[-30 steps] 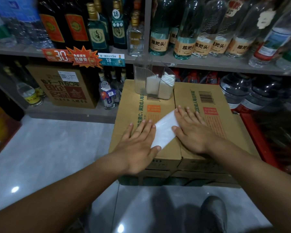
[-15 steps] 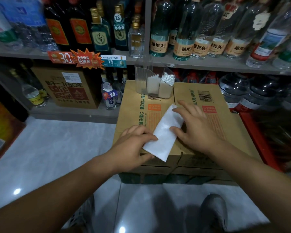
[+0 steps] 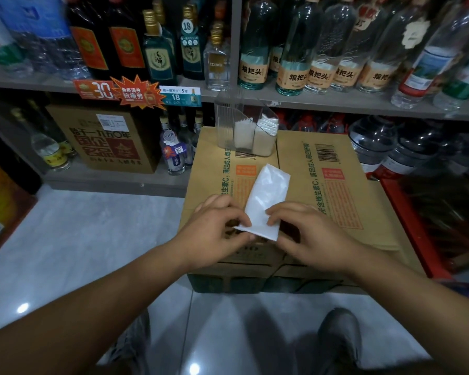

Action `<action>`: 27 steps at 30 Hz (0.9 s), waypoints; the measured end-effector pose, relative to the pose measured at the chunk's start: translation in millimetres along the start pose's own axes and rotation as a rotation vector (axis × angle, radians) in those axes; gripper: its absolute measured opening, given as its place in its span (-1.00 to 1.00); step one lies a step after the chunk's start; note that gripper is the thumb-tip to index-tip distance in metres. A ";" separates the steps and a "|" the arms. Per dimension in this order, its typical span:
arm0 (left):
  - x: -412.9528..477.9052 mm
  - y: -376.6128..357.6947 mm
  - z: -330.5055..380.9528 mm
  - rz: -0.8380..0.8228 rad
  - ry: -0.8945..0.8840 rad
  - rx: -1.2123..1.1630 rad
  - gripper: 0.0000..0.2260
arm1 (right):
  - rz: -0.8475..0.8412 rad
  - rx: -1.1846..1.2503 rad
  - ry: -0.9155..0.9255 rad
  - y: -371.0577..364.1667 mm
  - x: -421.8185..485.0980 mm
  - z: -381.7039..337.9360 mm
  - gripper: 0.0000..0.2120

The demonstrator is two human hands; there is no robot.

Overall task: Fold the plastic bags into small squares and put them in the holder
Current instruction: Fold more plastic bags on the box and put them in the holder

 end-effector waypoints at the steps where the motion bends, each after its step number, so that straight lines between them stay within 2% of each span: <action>1: 1.3 0.0 2.7 0.002 -0.021 -0.009 -0.66 | 0.029 0.023 -0.009 1.1 0.9 -1.2 -0.74; 5: 12.6 0.1 15.3 -0.078 -0.070 0.007 -0.62 | 0.062 0.142 -0.092 6.6 3.8 -2.8 -0.70; 8: 22.1 -0.9 10.6 -0.109 0.062 -0.019 -0.56 | 0.068 0.225 -0.144 6.8 -1.4 -1.2 -0.69; 12: 27.0 -1.8 0.9 -0.056 0.132 -0.138 -0.66 | 0.099 0.373 -0.255 6.7 -5.5 4.9 -0.85; 17: 37.6 -2.1 -0.2 0.042 0.225 -0.274 -0.88 | 0.123 0.617 -0.482 7.1 8.2 14.2 -0.80; 19: 43.1 -3.3 0.2 0.087 0.267 -0.275 -0.90 | 0.156 0.572 -0.530 11.1 21.2 21.9 -0.85; 23: 50.9 -6.5 -4.3 0.124 0.327 -0.182 -0.92 | 0.221 0.326 -0.568 15.4 45.5 39.4 -0.84; 25: 52.8 -6.9 -4.6 0.140 0.321 -0.123 -0.93 | 0.240 0.260 -0.530 13.9 52.4 43.9 -0.63; 27: 53.3 -8.0 -3.9 0.131 0.306 -0.091 -0.94 | 0.202 0.157 -0.441 11.6 58.7 43.5 -0.57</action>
Point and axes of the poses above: each hand's wrist, its own x-axis towards the middle knuckle, its own y-axis out of the back of the hand, z = x × y, the point moved 5 cm from there along x, towards the middle knuckle, and after that the axes turned 13 degrees about -x, right-handed, at the moved point
